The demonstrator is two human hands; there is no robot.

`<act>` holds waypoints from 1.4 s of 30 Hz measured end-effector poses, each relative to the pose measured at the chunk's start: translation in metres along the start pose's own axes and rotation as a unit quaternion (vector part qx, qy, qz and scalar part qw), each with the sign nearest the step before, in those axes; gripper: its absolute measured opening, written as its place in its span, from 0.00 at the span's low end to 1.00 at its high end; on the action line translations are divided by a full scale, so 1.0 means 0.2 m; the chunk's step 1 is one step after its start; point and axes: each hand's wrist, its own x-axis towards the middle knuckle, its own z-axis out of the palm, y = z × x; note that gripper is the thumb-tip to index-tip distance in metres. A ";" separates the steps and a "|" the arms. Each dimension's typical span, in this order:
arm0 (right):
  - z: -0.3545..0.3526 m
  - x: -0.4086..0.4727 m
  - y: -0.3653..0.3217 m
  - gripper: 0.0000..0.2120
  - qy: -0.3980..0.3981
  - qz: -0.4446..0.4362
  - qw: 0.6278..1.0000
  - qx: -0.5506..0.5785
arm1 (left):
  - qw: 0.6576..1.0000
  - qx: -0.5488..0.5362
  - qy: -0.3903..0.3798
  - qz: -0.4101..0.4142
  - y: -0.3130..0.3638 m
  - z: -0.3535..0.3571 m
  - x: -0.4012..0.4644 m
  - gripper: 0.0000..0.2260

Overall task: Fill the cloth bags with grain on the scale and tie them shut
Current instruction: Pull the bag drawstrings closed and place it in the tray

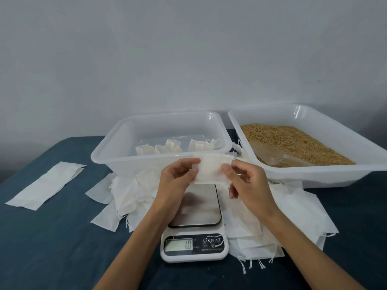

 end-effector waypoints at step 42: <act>-0.95 0.49 0.08 0.24 -0.171 0.239 0.774 -0.560 | 0.992 0.001 -0.124 0.005 0.09 0.09 -0.03 0.13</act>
